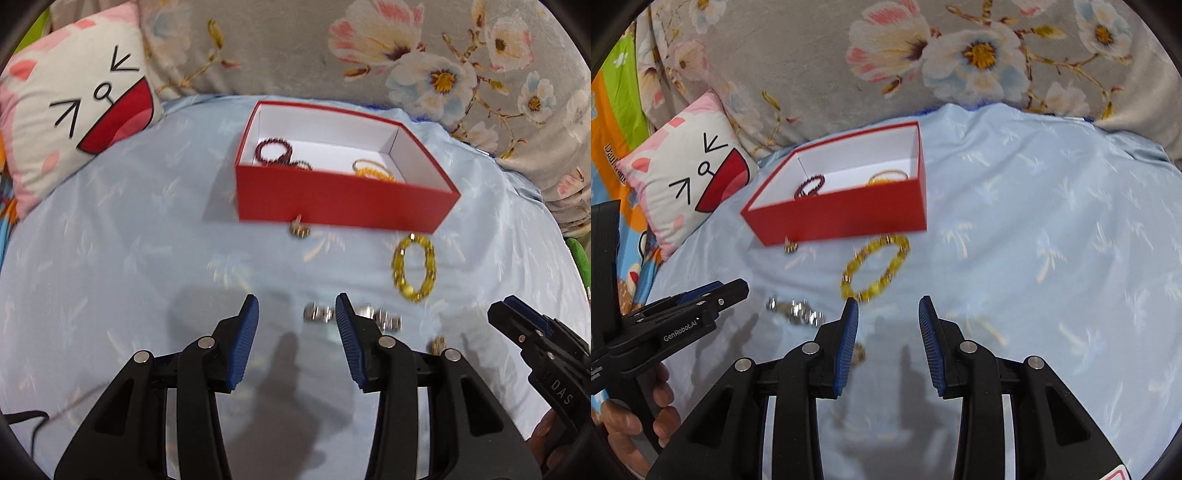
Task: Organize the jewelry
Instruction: 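Open both tools and withdraw them from the red box, then grasp the yellow gold-spacer bead bracelet with the right tool while the left tool moves to the silver watch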
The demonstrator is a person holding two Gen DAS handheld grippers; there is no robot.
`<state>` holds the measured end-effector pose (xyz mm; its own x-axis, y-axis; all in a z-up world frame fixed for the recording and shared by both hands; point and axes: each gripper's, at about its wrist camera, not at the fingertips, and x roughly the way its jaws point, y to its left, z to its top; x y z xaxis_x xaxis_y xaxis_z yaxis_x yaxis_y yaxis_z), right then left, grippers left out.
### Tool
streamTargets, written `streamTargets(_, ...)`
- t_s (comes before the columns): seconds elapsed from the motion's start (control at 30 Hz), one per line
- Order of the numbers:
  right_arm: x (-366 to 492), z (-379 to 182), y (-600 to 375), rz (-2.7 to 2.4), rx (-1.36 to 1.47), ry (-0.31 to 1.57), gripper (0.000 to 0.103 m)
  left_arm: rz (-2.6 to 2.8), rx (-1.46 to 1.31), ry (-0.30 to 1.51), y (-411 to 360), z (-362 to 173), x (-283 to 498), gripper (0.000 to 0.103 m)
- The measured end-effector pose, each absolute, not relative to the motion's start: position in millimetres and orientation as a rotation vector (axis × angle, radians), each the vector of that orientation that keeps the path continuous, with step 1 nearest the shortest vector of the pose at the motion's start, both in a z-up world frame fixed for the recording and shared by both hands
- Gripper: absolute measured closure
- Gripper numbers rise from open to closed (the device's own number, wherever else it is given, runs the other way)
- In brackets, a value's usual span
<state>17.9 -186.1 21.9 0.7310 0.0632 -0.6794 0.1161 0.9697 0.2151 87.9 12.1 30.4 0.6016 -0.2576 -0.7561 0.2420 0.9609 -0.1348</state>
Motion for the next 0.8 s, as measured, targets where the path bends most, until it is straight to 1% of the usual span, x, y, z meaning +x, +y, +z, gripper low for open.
streamTargets(0.03,13,19,-185,-0.028,0.258,0.759,0.069,-0.288,-0.024,0.884,14,28,83,0.063)
streamTargets(0.1,2,14,-183,-0.028,0.261,0.769,0.069,-0.293,-0.03,0.896,17,24,74,0.07)
streamTargets(0.17,-7,9,-180,-0.033,0.246,0.778,0.069,-0.299,-0.04,0.913,19,20,66,0.071)
streamTargets(0.2,-10,7,-178,-0.036,0.241,0.782,0.069,-0.307,-0.045,0.917,20,19,63,0.074)
streamTargets(0.27,-15,2,-176,-0.03,0.244,0.794,0.069,-0.313,-0.046,0.923,18,18,58,0.083)
streamTargets(0.3,-17,0,-175,-0.029,0.245,0.798,0.069,-0.319,-0.046,0.926,17,17,55,0.084)
streamTargets(0.37,-18,-1,-173,-0.026,0.241,0.802,0.069,-0.328,-0.043,0.929,15,15,51,0.095)
streamTargets(0.63,-3,-4,-162,0.012,0.236,0.819,0.069,-0.339,-0.035,0.928,11,13,43,0.103)
streamTargets(0.8,17,-10,-151,0.025,0.222,0.837,0.069,-0.332,-0.039,0.926,14,14,45,0.103)
